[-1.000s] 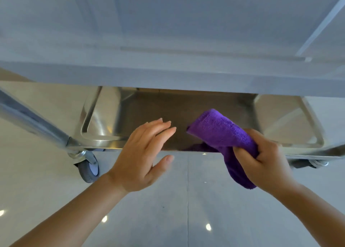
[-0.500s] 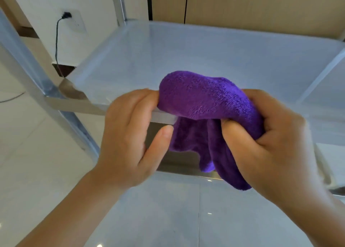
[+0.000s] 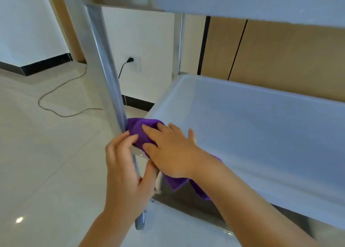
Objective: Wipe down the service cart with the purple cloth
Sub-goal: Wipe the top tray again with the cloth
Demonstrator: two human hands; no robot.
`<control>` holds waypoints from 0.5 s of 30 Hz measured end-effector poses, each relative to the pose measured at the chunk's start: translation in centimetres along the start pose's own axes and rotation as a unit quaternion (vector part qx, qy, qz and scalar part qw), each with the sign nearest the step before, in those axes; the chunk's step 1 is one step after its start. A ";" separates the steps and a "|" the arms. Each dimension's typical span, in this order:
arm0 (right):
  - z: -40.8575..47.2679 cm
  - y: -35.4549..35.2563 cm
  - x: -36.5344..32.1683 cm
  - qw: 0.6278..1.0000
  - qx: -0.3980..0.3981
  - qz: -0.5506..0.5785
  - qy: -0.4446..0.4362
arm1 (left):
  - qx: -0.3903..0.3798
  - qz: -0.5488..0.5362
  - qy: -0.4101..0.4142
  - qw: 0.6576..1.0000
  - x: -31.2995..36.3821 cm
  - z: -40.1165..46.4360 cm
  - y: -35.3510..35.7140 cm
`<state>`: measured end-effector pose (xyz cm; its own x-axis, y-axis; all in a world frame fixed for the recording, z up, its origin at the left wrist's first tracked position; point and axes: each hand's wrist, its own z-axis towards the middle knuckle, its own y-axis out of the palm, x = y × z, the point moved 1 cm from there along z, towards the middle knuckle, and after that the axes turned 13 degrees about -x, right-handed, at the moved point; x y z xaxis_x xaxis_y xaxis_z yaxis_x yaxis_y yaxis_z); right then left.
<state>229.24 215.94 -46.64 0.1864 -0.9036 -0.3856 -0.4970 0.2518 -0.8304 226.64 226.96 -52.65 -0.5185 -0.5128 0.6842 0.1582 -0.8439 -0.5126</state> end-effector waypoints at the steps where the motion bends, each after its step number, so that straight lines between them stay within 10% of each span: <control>1: 0.3 -0.7 0.3 0.999 0.007 -0.031 0.001 | -0.028 0.022 0.001 0.999 0.0 0.0 -0.2; 8: 5.7 -4.3 1.4 0.978 0.149 -0.131 0.071 | -0.121 0.122 0.043 0.984 0.0 1.0 1.6; 15: 7.5 -5.3 4.1 0.994 0.085 -0.021 -0.071 | -0.092 0.133 0.012 0.987 -1.7 2.6 4.1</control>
<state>239.02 213.52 -46.86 0.3270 -0.8600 -0.3918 -0.3390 0.2803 -0.8981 230.40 223.98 -54.54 -0.4987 -0.7070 0.5015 0.1377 -0.6358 -0.7595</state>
